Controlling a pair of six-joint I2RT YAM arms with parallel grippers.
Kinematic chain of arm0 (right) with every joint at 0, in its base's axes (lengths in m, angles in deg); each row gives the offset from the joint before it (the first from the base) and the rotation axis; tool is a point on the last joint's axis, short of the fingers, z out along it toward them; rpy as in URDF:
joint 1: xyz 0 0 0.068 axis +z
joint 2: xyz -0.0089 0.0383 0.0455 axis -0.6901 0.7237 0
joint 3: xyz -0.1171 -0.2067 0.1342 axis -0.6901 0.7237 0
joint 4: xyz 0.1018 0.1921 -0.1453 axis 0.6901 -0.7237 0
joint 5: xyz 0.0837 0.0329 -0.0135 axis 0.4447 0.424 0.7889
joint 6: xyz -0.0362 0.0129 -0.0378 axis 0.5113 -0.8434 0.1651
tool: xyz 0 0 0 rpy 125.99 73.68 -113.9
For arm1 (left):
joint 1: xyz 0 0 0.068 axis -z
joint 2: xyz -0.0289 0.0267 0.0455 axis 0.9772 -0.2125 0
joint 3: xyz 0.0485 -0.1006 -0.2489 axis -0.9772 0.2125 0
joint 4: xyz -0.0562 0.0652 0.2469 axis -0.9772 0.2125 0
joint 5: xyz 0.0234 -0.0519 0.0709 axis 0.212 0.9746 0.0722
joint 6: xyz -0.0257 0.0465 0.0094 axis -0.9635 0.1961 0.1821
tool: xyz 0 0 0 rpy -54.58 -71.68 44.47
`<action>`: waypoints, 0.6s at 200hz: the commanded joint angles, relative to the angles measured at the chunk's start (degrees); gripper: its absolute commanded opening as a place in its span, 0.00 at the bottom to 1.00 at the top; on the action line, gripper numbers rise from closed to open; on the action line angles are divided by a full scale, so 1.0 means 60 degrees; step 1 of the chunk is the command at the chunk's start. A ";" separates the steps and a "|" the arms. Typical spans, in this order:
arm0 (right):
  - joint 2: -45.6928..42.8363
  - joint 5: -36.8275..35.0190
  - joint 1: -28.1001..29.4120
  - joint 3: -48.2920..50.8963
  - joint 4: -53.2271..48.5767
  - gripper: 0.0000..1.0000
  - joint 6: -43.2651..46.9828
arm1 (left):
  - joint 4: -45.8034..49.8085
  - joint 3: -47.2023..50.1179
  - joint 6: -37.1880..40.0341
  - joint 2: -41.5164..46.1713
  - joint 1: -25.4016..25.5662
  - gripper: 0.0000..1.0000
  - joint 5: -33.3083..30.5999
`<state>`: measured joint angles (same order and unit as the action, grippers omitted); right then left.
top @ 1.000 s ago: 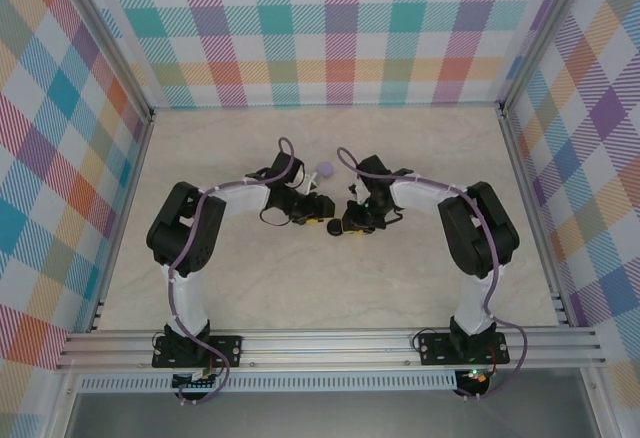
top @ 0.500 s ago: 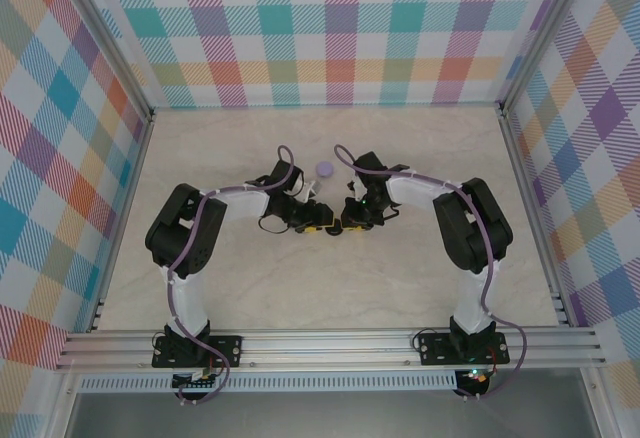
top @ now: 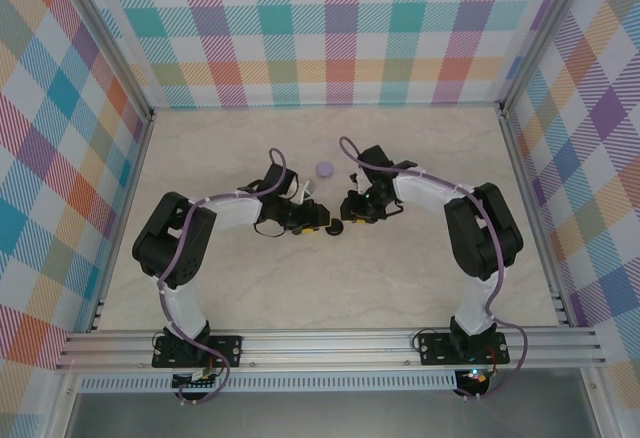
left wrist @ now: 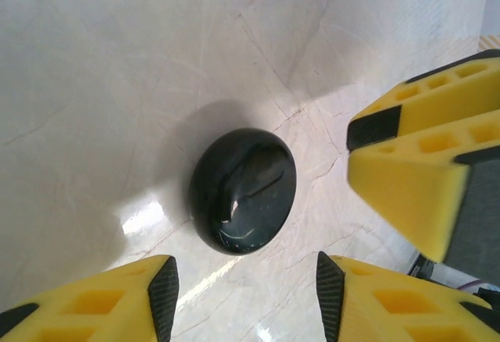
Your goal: Insert wireless bluetooth earbuds into charging case
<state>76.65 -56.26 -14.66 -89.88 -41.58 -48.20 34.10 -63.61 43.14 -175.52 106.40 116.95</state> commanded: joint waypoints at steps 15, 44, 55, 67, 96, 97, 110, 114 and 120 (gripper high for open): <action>0.0054 0.0786 -0.0084 0.0032 0.0376 0.37 -0.0029 | -0.0630 0.0326 -0.0540 0.0284 0.0056 0.49 0.0007; 0.0250 0.0933 -0.0098 -0.0035 0.0490 0.37 -0.0112 | -0.1127 0.0452 -0.0876 0.0159 0.0084 0.48 0.0072; 0.0307 0.1021 -0.0097 -0.0036 0.0531 0.35 -0.0122 | -0.1164 0.0445 -0.0915 0.0101 0.0095 0.48 0.0041; 0.0378 0.1117 -0.0097 -0.0050 0.0553 0.35 -0.0126 | -0.1245 0.0482 -0.0956 0.0050 0.0113 0.48 0.0041; 0.0559 0.1247 -0.0097 -0.0080 0.0581 0.34 -0.0119 | -0.1416 0.0491 -0.1034 -0.0112 0.0157 0.47 0.0123; 0.0568 0.1242 -0.0097 -0.0080 0.0574 0.35 -0.0115 | -0.1423 0.0494 -0.1041 -0.0118 0.0158 0.47 0.0125; 0.0626 0.1307 -0.0096 -0.0080 0.0605 0.35 -0.0118 | -0.1430 0.0484 -0.1048 -0.0164 0.0159 0.46 0.0112; 0.0642 0.1324 -0.0096 -0.0087 0.0613 0.34 -0.0126 | -0.1434 0.0479 -0.1055 -0.0178 0.0172 0.46 0.0098; 0.0674 0.1315 -0.0097 -0.0094 0.0614 0.34 -0.0124 | -0.1424 0.0482 -0.1069 -0.0203 0.0174 0.47 0.0082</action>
<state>79.27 -50.47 -15.12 -89.88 -38.87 -48.46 26.71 -61.29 37.50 -175.41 106.59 116.97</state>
